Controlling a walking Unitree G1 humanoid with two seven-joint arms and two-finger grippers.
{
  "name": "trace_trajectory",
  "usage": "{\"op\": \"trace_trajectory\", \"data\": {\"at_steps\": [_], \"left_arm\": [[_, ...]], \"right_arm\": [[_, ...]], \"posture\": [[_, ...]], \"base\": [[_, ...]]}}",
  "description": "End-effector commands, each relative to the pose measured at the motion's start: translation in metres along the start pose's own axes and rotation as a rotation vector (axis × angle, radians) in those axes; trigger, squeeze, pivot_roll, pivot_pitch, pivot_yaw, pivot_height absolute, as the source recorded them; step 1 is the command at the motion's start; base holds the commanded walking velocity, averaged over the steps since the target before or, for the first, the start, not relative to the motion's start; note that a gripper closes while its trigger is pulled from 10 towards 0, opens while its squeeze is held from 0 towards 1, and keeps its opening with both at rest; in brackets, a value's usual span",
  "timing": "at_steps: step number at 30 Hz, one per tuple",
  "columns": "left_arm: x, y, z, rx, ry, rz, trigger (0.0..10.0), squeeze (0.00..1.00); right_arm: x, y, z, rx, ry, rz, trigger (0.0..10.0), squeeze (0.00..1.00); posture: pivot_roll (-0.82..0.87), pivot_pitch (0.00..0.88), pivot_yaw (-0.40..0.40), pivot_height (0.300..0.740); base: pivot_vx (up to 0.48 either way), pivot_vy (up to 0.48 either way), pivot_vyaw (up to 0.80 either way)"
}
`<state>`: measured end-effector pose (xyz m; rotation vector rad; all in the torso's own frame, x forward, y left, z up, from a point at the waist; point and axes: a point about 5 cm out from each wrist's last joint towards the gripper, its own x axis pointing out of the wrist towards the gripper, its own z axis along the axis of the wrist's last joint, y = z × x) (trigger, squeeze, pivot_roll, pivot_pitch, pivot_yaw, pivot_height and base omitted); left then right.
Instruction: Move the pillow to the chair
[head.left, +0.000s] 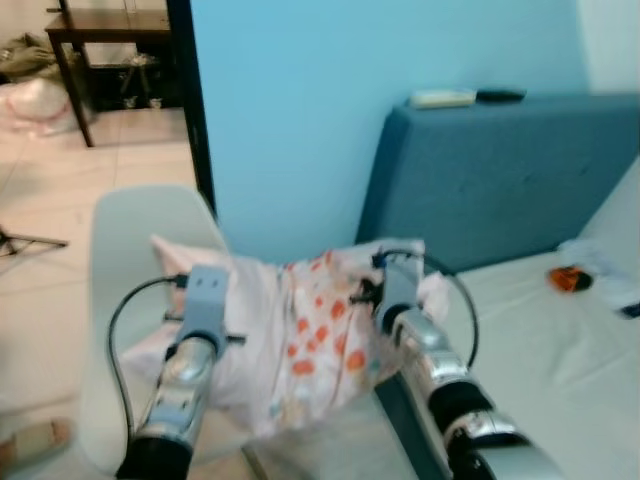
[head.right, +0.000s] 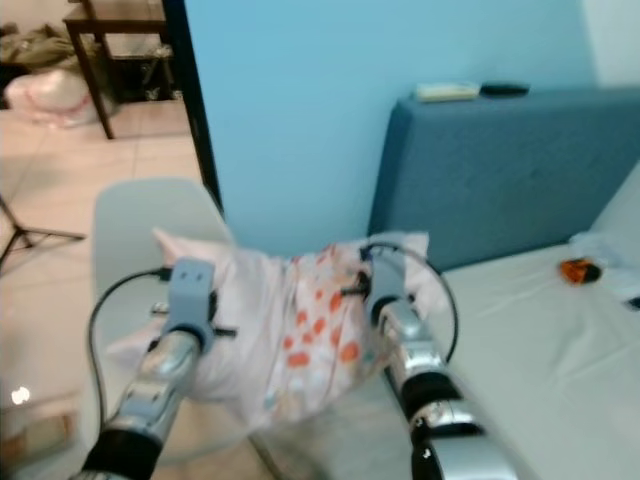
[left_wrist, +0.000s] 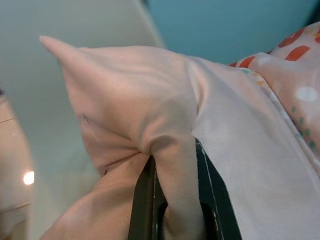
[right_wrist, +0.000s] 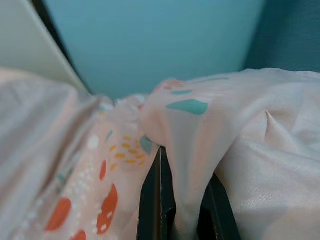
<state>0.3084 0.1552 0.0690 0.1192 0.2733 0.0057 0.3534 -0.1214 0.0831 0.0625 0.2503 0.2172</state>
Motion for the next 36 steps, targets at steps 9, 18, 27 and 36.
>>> {"op": "trace_trajectory", "data": {"at_steps": [9, 18, 27, 36], "left_arm": [[0.0047, -0.0032, 0.0190, 0.047, -0.046, -0.036, 10.0, 0.00], [0.0044, -0.0065, 0.0126, 0.094, 0.009, -0.056, 10.0, 0.00], [0.0046, -0.0082, 0.0107, 0.099, 0.026, -0.055, 10.0, 0.00], [0.0050, -0.0038, 0.0101, 0.114, 0.032, -0.039, 10.0, 0.00]], "right_arm": [[0.0046, 0.0030, 0.0286, 0.064, -0.131, 0.021, 10.0, 0.00], [0.0013, 0.0028, 0.0225, 0.073, -0.126, 0.015, 10.0, 0.00], [0.0008, 0.0015, 0.0203, 0.075, -0.120, 0.008, 10.0, 0.00], [0.0013, 0.0042, 0.0209, 0.076, -0.120, 0.017, 10.0, 0.00]], "posture": [[0.03, 0.000, -0.066, 0.715], [0.02, 0.000, -0.053, 0.715], [0.03, 0.000, -0.050, 0.715], [0.03, 0.000, -0.057, 0.715]], "base": [[0.000, 0.378, 0.00], [0.000, -0.427, 0.00], [0.000, -0.196, 0.00], [0.000, 0.000, 0.00]]}}
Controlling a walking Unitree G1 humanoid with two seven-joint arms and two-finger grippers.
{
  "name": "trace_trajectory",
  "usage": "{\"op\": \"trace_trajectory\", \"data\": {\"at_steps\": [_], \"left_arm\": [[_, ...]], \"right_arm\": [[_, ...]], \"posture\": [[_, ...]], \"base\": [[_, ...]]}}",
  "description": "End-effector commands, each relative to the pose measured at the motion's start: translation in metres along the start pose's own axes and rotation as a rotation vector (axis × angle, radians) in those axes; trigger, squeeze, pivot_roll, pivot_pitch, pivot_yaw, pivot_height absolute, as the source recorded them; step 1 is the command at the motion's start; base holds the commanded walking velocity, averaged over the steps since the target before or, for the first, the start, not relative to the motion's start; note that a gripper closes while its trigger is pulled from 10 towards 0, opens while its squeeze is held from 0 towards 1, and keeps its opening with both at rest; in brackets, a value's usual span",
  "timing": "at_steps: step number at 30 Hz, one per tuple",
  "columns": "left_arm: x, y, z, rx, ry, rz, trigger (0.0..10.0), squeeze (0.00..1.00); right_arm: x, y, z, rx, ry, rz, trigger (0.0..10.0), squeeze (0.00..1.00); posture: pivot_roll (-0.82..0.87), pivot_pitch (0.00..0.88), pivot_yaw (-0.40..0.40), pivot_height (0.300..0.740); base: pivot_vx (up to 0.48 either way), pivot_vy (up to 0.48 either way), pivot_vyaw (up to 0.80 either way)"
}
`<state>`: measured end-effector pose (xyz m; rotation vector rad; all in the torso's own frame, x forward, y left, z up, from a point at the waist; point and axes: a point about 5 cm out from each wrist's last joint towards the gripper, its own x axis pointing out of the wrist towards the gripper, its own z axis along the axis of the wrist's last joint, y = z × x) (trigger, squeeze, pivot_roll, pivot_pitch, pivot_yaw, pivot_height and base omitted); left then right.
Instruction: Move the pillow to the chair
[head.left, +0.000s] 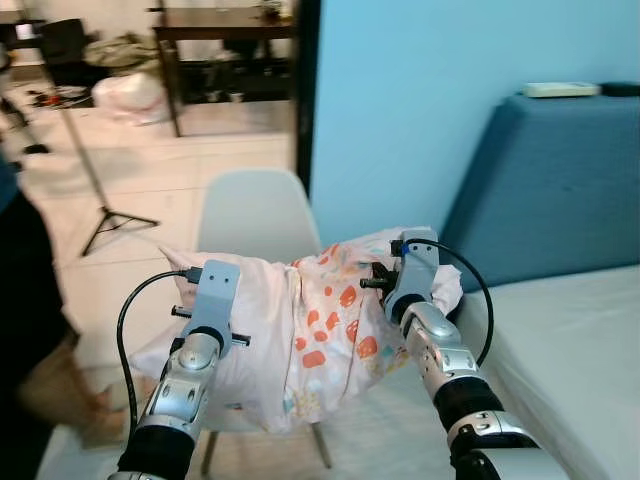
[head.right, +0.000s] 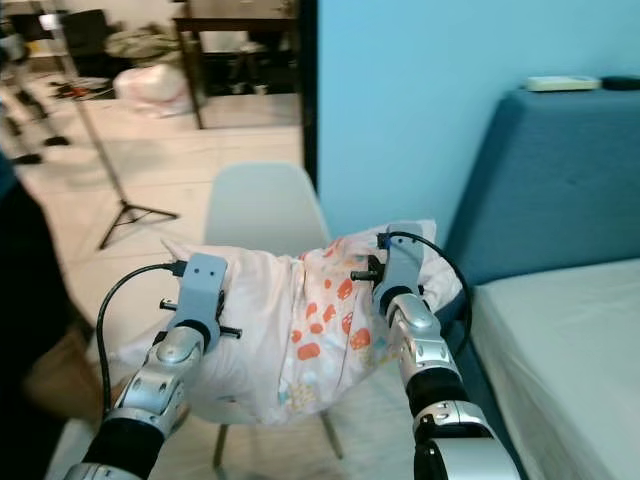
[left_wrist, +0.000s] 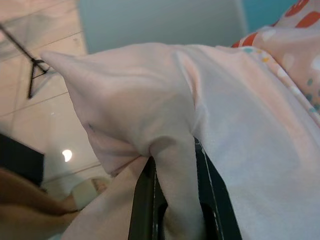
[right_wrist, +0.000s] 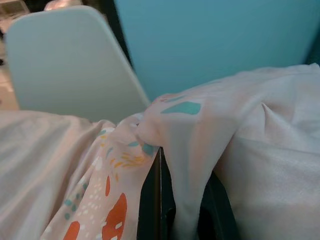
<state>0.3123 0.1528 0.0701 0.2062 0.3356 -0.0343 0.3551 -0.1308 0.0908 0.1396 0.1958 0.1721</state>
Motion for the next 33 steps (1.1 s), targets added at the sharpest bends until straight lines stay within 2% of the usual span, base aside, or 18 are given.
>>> {"op": "trace_trajectory", "data": {"at_steps": [1, 4, 12, 17, 24, 26, 27, 29, 33], "left_arm": [[0.001, -0.001, 0.008, 0.023, -0.028, -0.006, 10.0, 0.00], [0.003, 0.006, 0.009, 0.017, -0.026, 0.033, 10.0, 0.00], [0.004, 0.008, 0.010, 0.018, -0.034, 0.039, 10.0, 0.00], [0.005, 0.014, 0.016, 0.002, -0.057, 0.086, 10.0, 0.00], [0.005, 0.033, 0.022, 0.033, -0.083, 0.129, 10.0, 0.00], [0.005, 0.047, 0.025, 0.070, -0.088, 0.168, 10.0, 0.00], [0.005, 0.047, 0.025, 0.070, -0.088, 0.168, 10.0, 0.00], [0.006, 0.058, 0.027, 0.081, -0.091, 0.206, 10.0, 0.00], [0.006, 0.064, 0.027, 0.083, -0.093, 0.224, 10.0, 0.00]], "right_arm": [[0.004, 0.014, 0.011, 0.003, -0.054, 0.053, 10.0, 0.00], [0.006, 0.019, 0.011, -0.009, -0.037, 0.076, 10.0, 0.00], [0.007, 0.020, 0.008, -0.023, -0.009, 0.083, 10.0, 0.00], [0.006, 0.024, 0.003, -0.020, 0.012, 0.102, 10.0, 0.00], [0.005, 0.028, 0.001, -0.017, 0.028, 0.119, 10.0, 0.00], [0.006, 0.029, 0.000, -0.017, 0.037, 0.129, 10.0, 0.00], [0.006, 0.029, 0.000, -0.017, 0.037, 0.129, 10.0, 0.00], [0.006, 0.029, 0.000, -0.018, 0.045, 0.136, 10.0, 0.00], [0.006, 0.027, -0.001, -0.025, 0.054, 0.134, 10.0, 0.00]], "posture": [[0.03, 0.000, -0.057, 0.715], [0.04, 0.000, -0.056, 0.715], [0.03, 0.000, -0.054, 0.715], [0.03, 0.000, -0.054, 0.710], [0.03, 0.000, -0.060, 0.690], [0.04, 0.000, -0.061, 0.680], [0.04, 0.000, -0.061, 0.680], [0.03, 0.000, -0.062, 0.670], [0.03, 0.000, -0.062, 0.660]], "base": [[0.000, 0.000, 0.00], [0.000, 0.000, 0.00], [0.000, 0.000, 0.00], [0.000, 0.000, 0.00], [0.000, 0.000, 0.00], [0.000, 0.000, 0.00], [0.000, 0.000, 0.00], [0.000, 0.000, 0.00], [0.000, 0.000, 0.00]]}}
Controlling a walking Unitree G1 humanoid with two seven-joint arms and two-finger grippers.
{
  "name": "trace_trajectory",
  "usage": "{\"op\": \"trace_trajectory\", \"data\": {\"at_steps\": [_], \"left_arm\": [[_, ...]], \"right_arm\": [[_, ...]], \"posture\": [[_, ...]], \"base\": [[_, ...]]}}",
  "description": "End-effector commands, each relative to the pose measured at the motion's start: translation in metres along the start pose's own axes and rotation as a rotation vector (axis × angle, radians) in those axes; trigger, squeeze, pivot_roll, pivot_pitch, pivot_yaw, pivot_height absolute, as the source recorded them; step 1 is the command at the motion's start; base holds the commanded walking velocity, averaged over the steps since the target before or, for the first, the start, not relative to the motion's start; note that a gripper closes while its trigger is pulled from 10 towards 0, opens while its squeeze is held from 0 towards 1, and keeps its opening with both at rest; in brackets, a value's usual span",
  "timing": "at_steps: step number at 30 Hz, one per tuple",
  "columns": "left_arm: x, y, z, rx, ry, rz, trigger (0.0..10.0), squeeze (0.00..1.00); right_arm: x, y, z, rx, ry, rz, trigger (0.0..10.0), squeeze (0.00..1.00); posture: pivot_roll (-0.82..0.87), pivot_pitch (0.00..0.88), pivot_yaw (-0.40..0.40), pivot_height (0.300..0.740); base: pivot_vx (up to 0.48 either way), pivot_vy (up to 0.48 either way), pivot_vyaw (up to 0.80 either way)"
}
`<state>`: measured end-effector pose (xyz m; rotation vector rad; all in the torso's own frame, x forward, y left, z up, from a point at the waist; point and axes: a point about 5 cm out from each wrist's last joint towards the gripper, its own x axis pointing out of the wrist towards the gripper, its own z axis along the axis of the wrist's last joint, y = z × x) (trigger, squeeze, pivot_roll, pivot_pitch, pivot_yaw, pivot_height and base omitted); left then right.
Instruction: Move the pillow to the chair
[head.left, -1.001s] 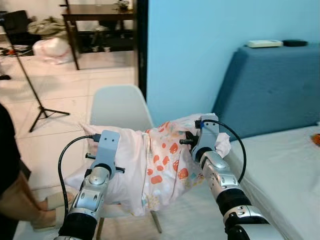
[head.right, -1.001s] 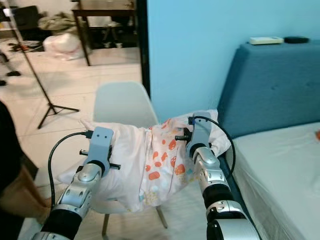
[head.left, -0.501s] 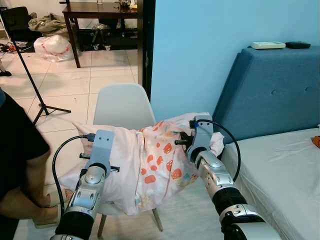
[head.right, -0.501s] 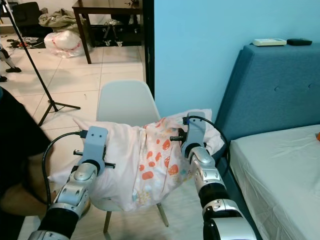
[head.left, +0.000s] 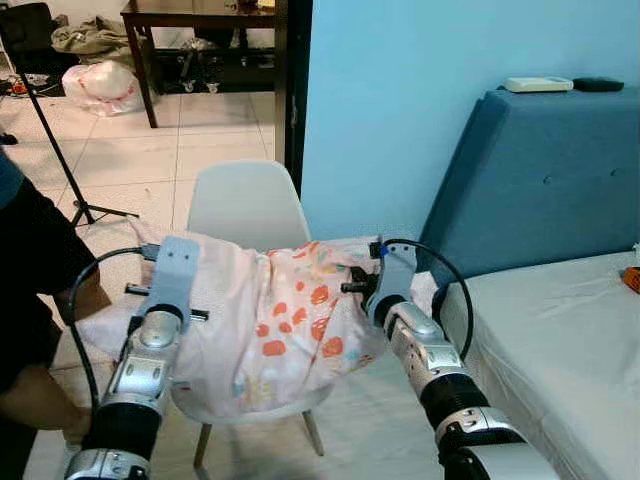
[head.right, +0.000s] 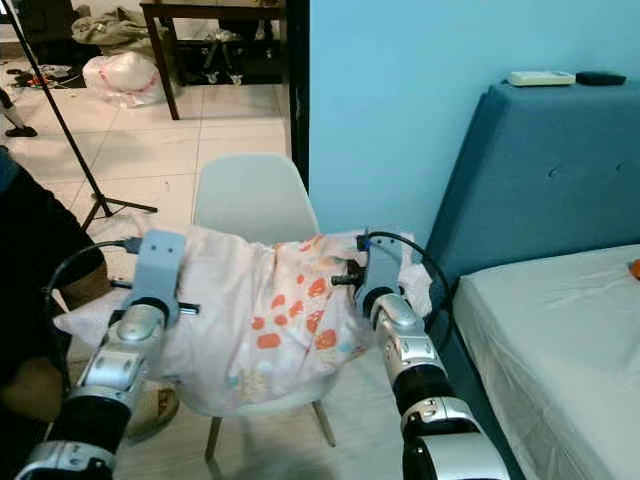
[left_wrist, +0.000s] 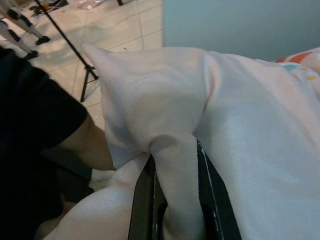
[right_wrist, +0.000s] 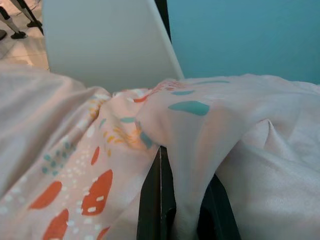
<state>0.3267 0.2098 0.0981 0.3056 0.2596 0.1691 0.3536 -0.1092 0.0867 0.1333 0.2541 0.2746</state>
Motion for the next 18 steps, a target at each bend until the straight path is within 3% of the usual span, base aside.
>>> {"op": "trace_trajectory", "data": {"at_steps": [1, 18], "left_arm": [[0.003, 0.003, 0.009, 0.012, -0.043, 0.007, 10.0, 0.00], [0.011, -0.004, 0.023, 0.003, -0.091, 0.010, 10.0, 0.00]], "right_arm": [[0.003, 0.005, 0.006, -0.021, -0.007, 0.035, 10.0, 0.00], [0.008, 0.012, 0.007, -0.047, 0.009, 0.075, 10.0, 0.00]], "posture": [[0.03, 0.000, -0.062, 0.655], [0.04, 0.000, -0.070, 0.640]], "base": [[0.000, 0.000, 0.00], [0.000, 0.000, 0.00]]}}
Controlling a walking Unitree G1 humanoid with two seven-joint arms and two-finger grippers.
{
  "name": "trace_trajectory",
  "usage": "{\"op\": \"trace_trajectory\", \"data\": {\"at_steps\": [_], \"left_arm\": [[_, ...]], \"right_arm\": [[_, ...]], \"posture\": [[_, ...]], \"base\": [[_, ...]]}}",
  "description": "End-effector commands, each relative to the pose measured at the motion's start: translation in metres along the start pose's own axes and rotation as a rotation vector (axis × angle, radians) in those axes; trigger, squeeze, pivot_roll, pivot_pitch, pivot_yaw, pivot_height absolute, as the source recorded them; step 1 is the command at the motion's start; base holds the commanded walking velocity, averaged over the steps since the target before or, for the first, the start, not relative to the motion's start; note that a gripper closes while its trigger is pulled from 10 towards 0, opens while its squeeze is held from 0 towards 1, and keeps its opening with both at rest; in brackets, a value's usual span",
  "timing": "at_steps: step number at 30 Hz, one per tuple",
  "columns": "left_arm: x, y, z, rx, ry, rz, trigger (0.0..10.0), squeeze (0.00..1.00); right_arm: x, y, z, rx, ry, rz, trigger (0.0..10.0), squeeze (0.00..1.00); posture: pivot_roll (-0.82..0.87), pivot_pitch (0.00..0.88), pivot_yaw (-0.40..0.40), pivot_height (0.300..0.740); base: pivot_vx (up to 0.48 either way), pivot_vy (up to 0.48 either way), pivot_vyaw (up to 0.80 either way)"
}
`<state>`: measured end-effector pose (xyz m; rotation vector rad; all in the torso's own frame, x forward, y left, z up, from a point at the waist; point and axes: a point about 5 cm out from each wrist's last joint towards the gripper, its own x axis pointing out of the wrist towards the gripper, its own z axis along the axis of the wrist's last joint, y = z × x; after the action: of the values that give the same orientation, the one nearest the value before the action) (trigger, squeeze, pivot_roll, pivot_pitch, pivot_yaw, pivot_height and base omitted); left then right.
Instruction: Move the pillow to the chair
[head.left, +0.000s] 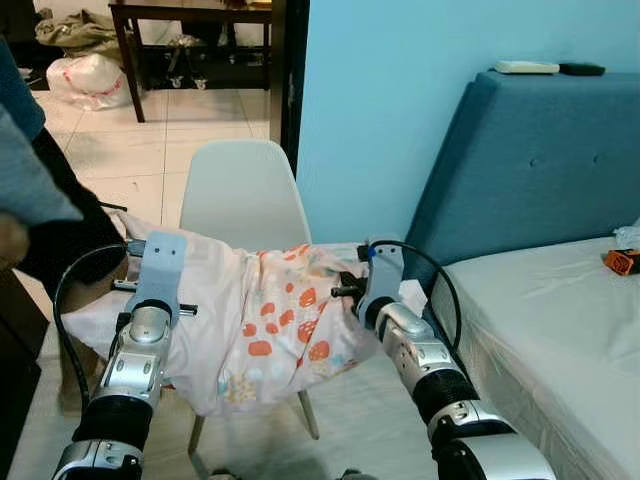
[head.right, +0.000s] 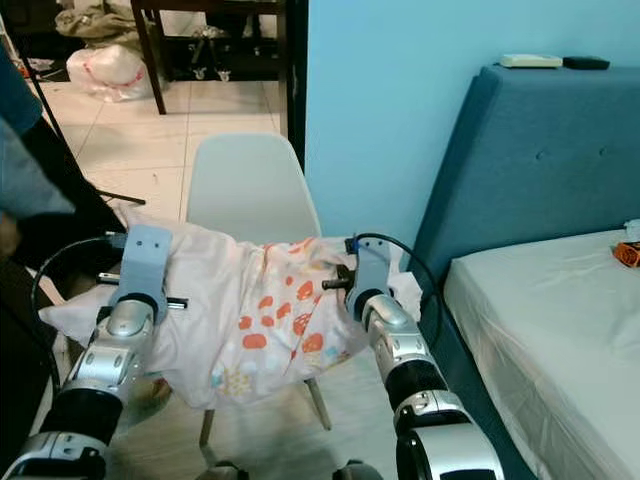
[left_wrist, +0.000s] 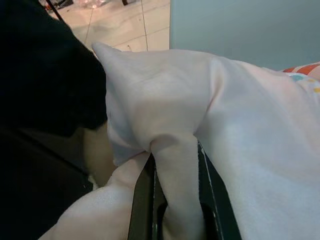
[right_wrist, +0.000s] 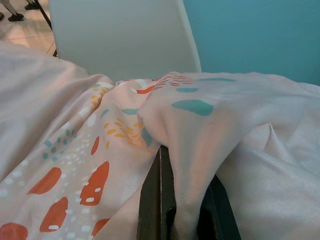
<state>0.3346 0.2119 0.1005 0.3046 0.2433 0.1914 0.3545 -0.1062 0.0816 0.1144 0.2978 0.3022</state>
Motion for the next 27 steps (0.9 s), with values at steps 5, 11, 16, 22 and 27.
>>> {"op": "trace_trajectory", "data": {"at_steps": [5, 11, 16, 22, 27], "left_arm": [[0.012, 0.000, 0.028, 0.043, -0.099, 0.005, 10.0, 0.00], [0.015, 0.004, 0.033, 0.065, -0.104, 0.016, 10.0, 0.00], [0.015, 0.006, 0.034, 0.071, -0.102, 0.023, 10.0, 0.00], [0.014, 0.005, 0.030, 0.052, -0.089, 0.024, 10.0, 0.00], [0.010, -0.001, 0.027, -0.003, -0.076, 0.013, 10.0, 0.00]], "right_arm": [[0.010, 0.015, 0.020, -0.077, -0.046, 0.076, 10.0, 0.00], [0.013, 0.017, 0.030, -0.079, -0.075, 0.084, 10.0, 0.00], [0.014, 0.018, 0.033, -0.094, -0.087, 0.085, 10.0, 0.00], [0.015, 0.021, 0.038, -0.078, -0.119, 0.096, 10.0, 0.00], [0.014, 0.024, 0.046, -0.050, -0.180, 0.111, 10.0, 0.00]], "posture": [[0.03, 0.000, -0.075, 0.630], [0.04, 0.000, -0.083, 0.630], [0.04, 0.037, -0.086, 0.630], [0.04, 0.062, -0.085, 0.630], [0.04, 0.044, -0.087, 0.630]], "base": [[0.000, 0.000, 0.00], [0.000, 0.000, 0.00], [0.000, 0.000, 0.00], [0.000, 0.000, 0.00], [0.000, 0.000, 0.00]]}}
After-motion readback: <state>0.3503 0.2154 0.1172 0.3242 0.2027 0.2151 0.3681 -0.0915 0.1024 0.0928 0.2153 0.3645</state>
